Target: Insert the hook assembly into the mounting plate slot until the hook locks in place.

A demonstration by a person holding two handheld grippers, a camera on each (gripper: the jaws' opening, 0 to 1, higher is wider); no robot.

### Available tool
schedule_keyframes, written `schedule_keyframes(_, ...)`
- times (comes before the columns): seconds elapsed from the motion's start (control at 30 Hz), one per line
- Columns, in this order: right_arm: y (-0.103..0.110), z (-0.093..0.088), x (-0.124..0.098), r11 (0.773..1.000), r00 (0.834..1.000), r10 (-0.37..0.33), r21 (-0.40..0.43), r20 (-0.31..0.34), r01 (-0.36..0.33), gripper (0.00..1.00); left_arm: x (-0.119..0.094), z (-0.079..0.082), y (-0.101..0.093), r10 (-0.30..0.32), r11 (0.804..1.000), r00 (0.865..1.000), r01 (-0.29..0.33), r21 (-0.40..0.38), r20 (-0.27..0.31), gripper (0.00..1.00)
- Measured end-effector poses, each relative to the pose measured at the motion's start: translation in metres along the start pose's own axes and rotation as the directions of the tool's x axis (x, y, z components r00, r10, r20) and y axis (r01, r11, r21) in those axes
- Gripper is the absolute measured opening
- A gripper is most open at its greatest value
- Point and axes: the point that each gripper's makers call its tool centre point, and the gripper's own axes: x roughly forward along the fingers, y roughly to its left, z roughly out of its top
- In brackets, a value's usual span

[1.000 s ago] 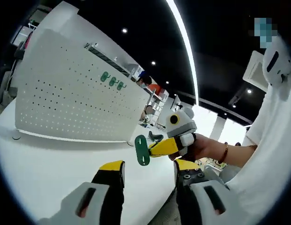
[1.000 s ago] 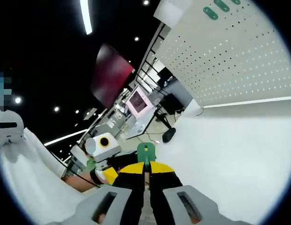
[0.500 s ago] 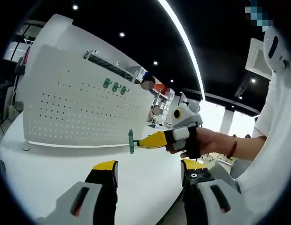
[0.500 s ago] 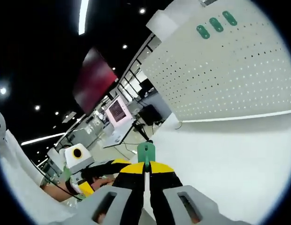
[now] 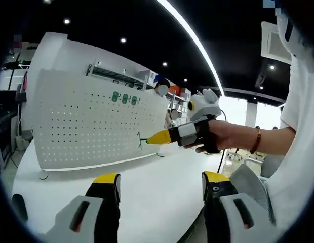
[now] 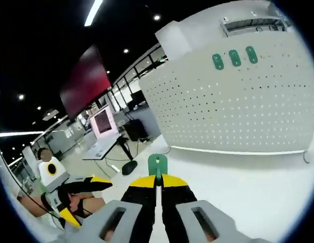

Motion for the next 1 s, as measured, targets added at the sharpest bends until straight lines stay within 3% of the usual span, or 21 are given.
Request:
schedule_keyframes(0.03, 0.000, 0.004, 0.000, 1.000, 1.000, -0.010, 0.012, 0.010, 0.010, 0.01, -0.002, 0.000, 0.000, -0.004, 1.000, 1.000, 0.004, 0.000, -0.006, 0.71)
schedule_keyframes(0.1, -0.003, 0.010, 0.002, 0.996, 0.999, -0.053, -0.067, 0.011, 0.053, 0.01, -0.004, 0.001, 0.000, -0.004, 1.000, 1.000, 0.004, 0.004, -0.003, 0.71)
schedule_keyframes(0.2, -0.002, 0.015, 0.006, 0.994, 0.997, -0.076, -0.072, 0.016, 0.077, 0.01, -0.009, 0.004, 0.001, 0.002, 1.000, 1.000, -0.002, 0.022, 0.007, 0.74)
schedule_keyframes(0.27, 0.000, 0.022, 0.008, 0.986, 0.995, -0.093, -0.138, 0.026, 0.095, 0.01, -0.010, 0.004, 0.002, 0.002, 1.000, 1.000, -0.002, 0.027, -0.001, 0.76)
schedule_keyframes(0.5, 0.000, 0.035, 0.016, 0.982, 0.990, -0.128, -0.132, 0.060, 0.135, 0.01, -0.020, 0.006, 0.007, 0.022, 0.998, 1.000, -0.022, 0.063, -0.012, 0.84)
schedule_keyframes(0.77, -0.013, 0.057, 0.023, 0.965, 0.966, -0.223, -0.109, 0.135, 0.238, 0.01, -0.027, 0.007, 0.013, 0.049, 0.996, 0.999, -0.049, 0.078, 0.002, 0.91)
schedule_keyframes(1.0, -0.024, 0.072, 0.028, 0.954, 0.948, -0.270, -0.088, 0.169, 0.288, 0.01, -0.023, 0.004, 0.013, 0.025, 0.998, 1.000, -0.024, 0.063, -0.011, 0.93)
